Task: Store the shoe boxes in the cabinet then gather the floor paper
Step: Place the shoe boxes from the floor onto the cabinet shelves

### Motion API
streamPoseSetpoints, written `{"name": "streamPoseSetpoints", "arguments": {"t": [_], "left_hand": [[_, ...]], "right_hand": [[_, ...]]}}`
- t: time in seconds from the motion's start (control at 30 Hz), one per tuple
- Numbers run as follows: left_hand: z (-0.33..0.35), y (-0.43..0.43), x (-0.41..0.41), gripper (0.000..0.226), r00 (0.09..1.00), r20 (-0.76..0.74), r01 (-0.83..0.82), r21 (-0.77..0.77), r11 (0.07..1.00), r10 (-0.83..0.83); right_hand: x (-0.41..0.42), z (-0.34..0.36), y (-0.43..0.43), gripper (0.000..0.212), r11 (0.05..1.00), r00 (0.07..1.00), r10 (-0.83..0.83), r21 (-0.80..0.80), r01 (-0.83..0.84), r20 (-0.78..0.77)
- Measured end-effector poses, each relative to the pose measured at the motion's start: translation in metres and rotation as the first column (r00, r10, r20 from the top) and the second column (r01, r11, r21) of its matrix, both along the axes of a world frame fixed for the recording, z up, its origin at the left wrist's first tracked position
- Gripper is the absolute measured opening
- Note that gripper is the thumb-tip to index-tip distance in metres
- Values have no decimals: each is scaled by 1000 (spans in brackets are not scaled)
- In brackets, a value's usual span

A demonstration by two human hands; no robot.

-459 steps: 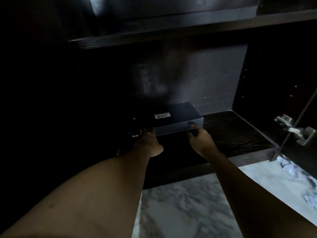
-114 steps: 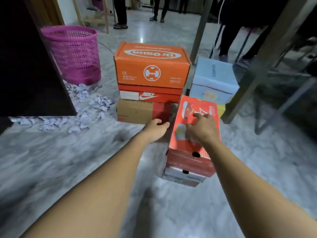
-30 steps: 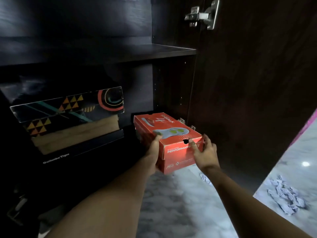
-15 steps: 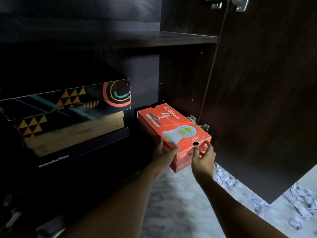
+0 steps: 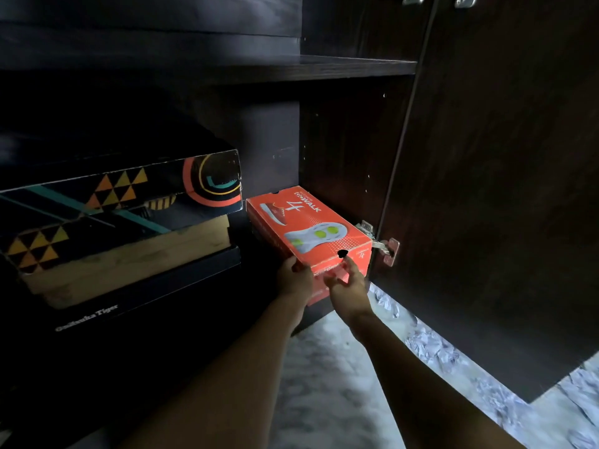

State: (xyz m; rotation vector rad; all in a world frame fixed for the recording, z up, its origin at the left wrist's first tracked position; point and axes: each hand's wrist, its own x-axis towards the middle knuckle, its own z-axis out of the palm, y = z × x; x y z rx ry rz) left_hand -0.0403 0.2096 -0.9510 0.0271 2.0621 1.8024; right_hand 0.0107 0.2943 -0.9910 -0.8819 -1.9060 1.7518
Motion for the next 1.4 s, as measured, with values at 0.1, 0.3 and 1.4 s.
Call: {"name": "streamPoseSetpoints", "arguments": {"t": [0.1, 0.3, 1.4], "left_hand": [[4, -8, -5, 33, 997, 54, 55, 23, 998, -56], [19, -15, 1, 33, 993, 32, 118, -24, 993, -117], [67, 108, 483, 18, 41, -228, 919, -374, 126, -973]], "right_hand": [[4, -1, 10, 50, 999, 999, 40, 19, -40, 25], [21, 7, 28, 51, 991, 990, 97, 84, -106, 105], [590, 83, -35, 32, 451, 329, -892, 537, 713, 311]]}}
